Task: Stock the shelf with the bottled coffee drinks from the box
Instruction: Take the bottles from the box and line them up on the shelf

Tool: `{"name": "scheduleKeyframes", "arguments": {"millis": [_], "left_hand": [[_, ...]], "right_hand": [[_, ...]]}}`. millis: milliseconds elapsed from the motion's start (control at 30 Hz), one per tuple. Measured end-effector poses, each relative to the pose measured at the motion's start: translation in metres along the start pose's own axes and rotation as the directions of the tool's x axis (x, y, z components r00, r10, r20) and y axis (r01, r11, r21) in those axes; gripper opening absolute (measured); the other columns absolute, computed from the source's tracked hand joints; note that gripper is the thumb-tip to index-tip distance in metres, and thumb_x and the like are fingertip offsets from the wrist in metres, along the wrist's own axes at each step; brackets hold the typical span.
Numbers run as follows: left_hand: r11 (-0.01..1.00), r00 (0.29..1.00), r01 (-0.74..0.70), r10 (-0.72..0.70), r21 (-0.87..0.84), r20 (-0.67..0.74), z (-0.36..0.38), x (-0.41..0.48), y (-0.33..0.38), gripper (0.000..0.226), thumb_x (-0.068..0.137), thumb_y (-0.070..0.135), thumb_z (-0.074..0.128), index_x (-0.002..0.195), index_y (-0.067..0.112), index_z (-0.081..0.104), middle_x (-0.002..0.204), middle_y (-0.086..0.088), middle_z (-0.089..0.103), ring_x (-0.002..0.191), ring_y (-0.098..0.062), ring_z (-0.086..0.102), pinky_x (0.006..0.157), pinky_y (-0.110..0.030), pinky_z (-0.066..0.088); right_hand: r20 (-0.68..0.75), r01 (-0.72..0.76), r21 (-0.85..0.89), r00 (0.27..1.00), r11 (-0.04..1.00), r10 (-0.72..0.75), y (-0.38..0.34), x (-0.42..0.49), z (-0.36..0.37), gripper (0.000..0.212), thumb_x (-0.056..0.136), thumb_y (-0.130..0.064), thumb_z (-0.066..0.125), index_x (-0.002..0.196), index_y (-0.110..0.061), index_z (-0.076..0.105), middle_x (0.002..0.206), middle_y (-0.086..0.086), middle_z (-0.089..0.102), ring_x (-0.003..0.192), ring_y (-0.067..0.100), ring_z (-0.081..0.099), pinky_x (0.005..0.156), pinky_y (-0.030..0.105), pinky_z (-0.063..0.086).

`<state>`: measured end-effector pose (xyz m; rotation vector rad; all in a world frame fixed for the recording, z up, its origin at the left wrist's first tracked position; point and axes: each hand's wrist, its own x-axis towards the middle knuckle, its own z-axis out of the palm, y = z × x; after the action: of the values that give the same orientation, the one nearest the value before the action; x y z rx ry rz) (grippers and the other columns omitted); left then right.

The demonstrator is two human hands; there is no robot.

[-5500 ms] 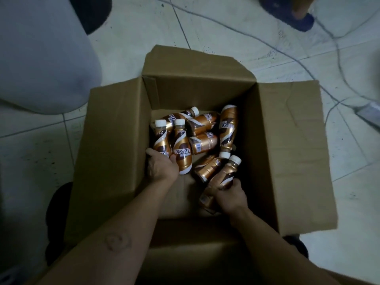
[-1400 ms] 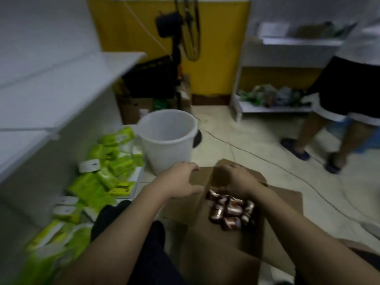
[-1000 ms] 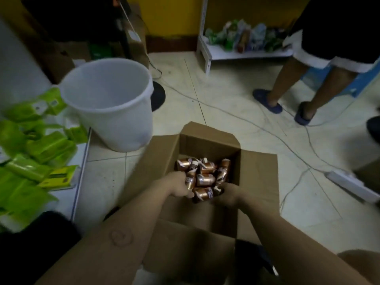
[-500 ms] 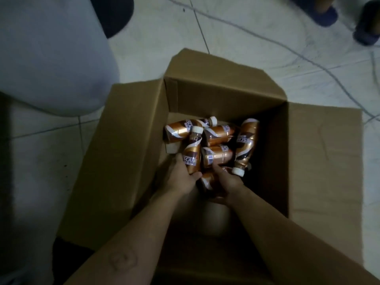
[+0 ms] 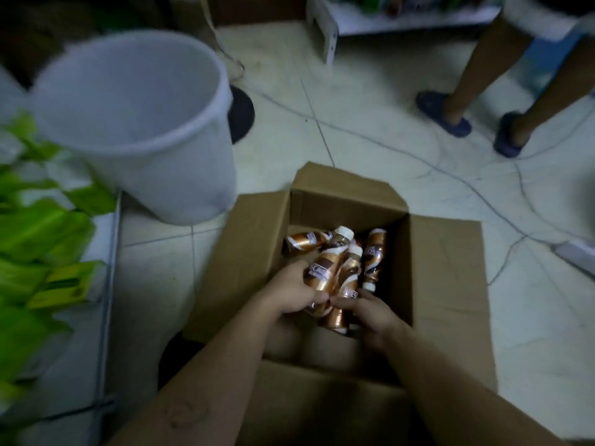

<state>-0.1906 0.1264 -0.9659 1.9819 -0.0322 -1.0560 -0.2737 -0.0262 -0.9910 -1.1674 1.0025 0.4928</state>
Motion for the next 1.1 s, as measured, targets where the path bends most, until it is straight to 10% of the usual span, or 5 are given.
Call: {"name": "scheduleKeyframes", "arguments": {"millis": [333,600,867,1100], "left_hand": [[0.876,0.873,-0.431,0.344,-0.217,-0.345,-0.093,-0.247,0.097,0.058,0.069,0.017,0.085,0.117,0.026,0.054,0.114,-0.005,0.066,0.101,-0.024,0.067,0.087,-0.046,0.056],[0.793,0.486,-0.607,0.423,0.053,-0.765,-0.173,-0.476,0.105,0.046,0.069,0.025,0.085,0.11,0.017,0.065,0.095,0.003,0.072,0.085,-0.01,0.069,0.067,-0.02,0.056],[0.943,0.143,-0.241,0.267,0.228,-0.953,-0.197,-0.713,0.033,0.061,0.066,0.027,0.086,0.118,0.035,0.054,0.099,0.005,0.067,0.088,-0.011,0.067,0.071,-0.026,0.054],[0.975,-0.114,0.207,-0.059,-0.081,-0.992,-0.155,-0.82,-0.076,0.082,0.05,0.031,0.092,0.119,0.027,0.049,0.104,0.009,0.065,0.092,-0.012,0.065,0.084,-0.035,0.055]], "right_hand": [[0.435,0.607,-0.02,0.721,0.794,-0.54,-0.097,-0.261,0.054,0.04,0.079,0.006,0.069,0.116,-0.008,0.061,0.108,0.017,0.072,0.089,0.027,0.073,0.067,0.035,0.059],[0.719,0.851,0.092,0.303,0.518,-0.625,-0.13,-0.424,0.176,0.064,0.066,0.001,0.08,0.124,-0.007,0.055,0.118,0.019,0.068,0.105,0.035,0.068,0.078,0.046,0.06],[0.942,0.839,0.249,-0.095,0.484,-0.321,-0.069,-0.548,0.345,0.061,0.069,0.008,0.078,0.122,-0.011,0.057,0.112,0.016,0.071,0.099,0.024,0.07,0.075,0.029,0.057],[0.973,0.872,0.149,-0.215,0.466,0.09,0.065,-0.599,0.451,0.054,0.073,0.012,0.074,0.117,-0.015,0.057,0.101,0.009,0.074,0.092,0.019,0.071,0.077,0.028,0.056]]}}
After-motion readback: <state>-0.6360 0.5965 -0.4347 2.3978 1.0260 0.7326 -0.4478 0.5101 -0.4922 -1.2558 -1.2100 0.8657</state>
